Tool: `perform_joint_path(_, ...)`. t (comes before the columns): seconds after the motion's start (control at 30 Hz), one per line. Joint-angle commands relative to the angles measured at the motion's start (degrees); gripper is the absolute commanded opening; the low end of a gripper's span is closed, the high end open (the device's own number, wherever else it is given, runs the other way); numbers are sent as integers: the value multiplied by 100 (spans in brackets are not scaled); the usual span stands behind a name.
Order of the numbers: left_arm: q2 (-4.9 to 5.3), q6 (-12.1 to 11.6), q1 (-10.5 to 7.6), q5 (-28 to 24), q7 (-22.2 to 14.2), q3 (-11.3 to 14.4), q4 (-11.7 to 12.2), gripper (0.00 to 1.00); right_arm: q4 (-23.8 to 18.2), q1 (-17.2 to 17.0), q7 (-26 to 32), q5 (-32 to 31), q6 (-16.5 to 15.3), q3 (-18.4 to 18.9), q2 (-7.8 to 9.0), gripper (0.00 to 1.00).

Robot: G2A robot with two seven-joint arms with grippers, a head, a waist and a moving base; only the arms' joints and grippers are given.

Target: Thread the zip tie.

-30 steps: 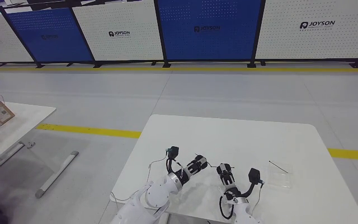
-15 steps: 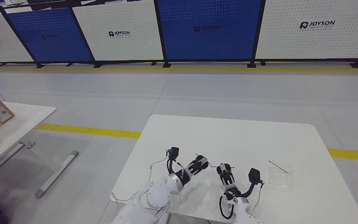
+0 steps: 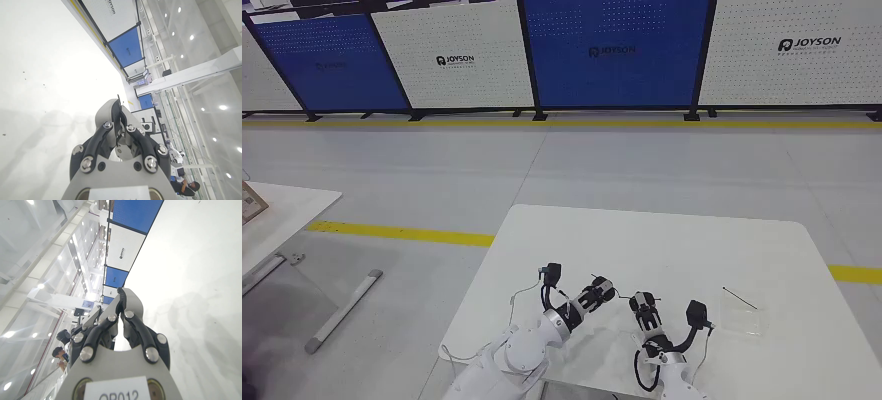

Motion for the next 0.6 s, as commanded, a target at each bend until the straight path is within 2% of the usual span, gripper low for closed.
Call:
perform_joint_path(0.0, -9, -15, 4, -63, 16, 12, 5, 0, -22, 3, 29, 19, -16, 6, 0, 0)
perform_joint_path(0.13, -22, 23, -15, -381, -125, -3, 43, 0, 25, 36, 72, 23, -70, -46, -12, 0)
perform_joint_path(0.4, -18, 12, -17, -438, -113, -82, 65, 0, 98, 45, -25, 61, -177, -29, -25, 0)
perform_joint_path(0.57, -19, 88, -26, -500, -189, -93, 65, 0, 19, -16, -119, 91, -189, 26, -24, 0)
